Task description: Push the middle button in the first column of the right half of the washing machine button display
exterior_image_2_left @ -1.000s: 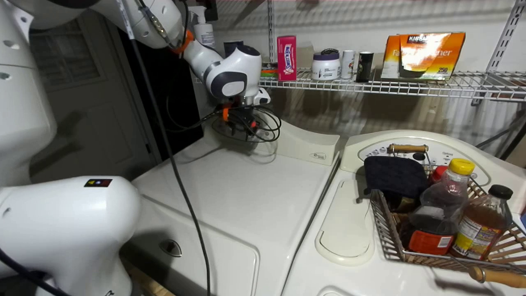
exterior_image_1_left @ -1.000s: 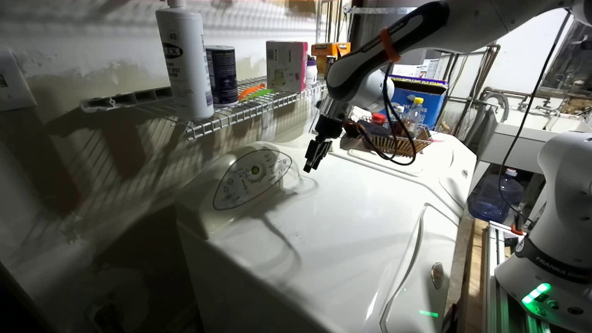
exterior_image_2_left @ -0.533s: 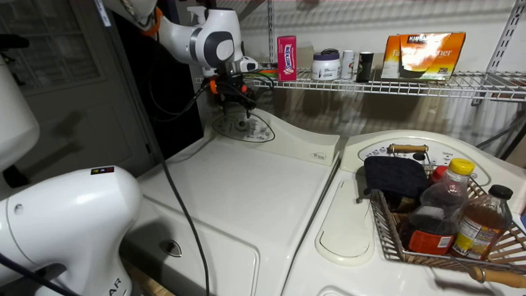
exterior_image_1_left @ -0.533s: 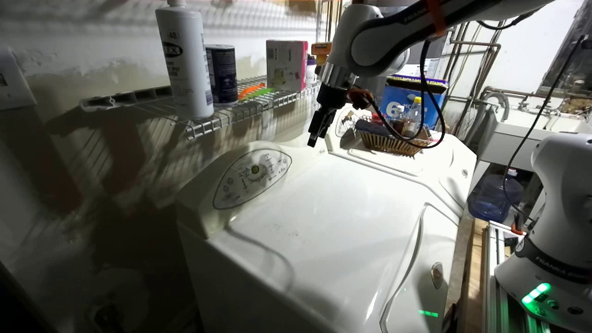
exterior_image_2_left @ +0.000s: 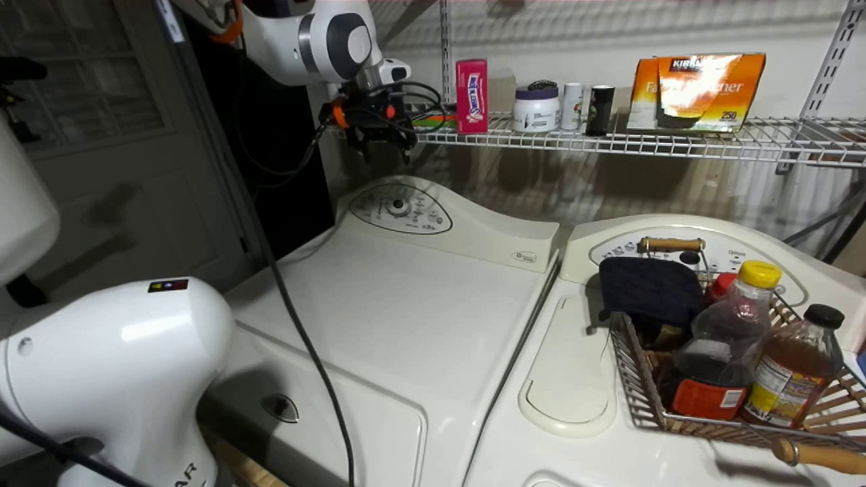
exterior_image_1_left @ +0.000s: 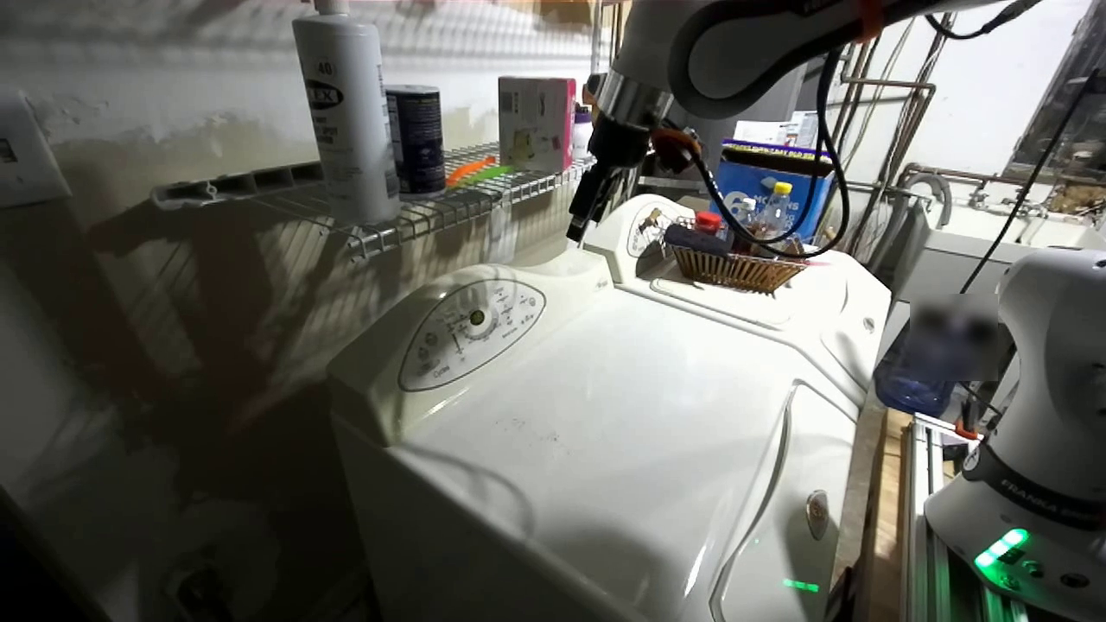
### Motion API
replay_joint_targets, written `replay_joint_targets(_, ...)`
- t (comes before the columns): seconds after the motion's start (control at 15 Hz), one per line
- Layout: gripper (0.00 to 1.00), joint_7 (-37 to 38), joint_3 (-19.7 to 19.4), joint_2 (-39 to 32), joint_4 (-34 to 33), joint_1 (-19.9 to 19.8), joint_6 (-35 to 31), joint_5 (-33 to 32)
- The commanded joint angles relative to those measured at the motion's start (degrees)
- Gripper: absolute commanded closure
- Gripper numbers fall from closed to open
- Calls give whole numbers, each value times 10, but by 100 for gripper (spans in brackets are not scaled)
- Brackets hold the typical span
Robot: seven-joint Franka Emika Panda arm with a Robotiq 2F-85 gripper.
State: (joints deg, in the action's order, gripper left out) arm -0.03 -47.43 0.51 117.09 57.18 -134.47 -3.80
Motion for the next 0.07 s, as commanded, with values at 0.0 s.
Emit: replay_joint_targets(0.0, 0, 0, 116, -3, -1, -116, 2, 1)
